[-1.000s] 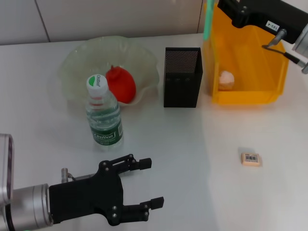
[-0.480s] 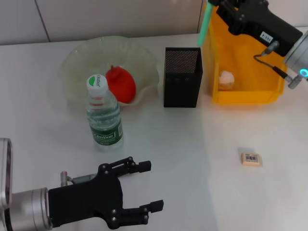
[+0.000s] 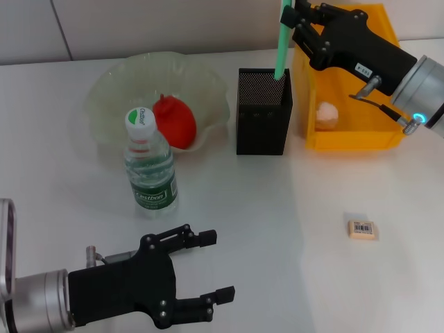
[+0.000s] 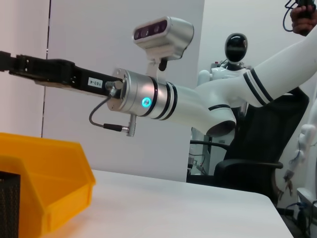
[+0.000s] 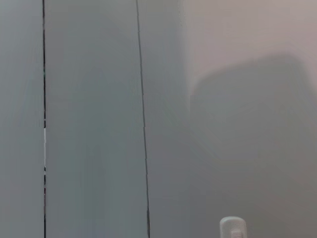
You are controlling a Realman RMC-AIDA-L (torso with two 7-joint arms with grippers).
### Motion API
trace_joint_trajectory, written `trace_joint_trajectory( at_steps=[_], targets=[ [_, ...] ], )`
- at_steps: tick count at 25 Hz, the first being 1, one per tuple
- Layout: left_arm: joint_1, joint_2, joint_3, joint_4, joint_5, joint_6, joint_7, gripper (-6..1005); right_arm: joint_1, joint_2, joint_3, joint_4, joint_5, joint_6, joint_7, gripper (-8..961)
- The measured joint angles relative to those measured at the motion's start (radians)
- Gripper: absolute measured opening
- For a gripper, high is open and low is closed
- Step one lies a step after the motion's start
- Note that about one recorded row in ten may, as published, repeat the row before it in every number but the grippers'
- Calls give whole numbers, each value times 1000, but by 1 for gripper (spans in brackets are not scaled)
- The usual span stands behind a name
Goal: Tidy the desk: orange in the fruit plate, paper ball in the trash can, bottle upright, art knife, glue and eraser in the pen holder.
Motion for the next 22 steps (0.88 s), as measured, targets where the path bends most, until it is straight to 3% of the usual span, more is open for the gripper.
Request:
trace_joint_trajectory(
  at_steps=[9,22],
  targets=[
    [-4,3,-1,4,0,1,-9,813,-2,2,-16,19,-3,-1,-95,172],
    [-11,7,5,20,3,4,-57,814,65,4,-41,130,4,61,-254,173]
  ],
)
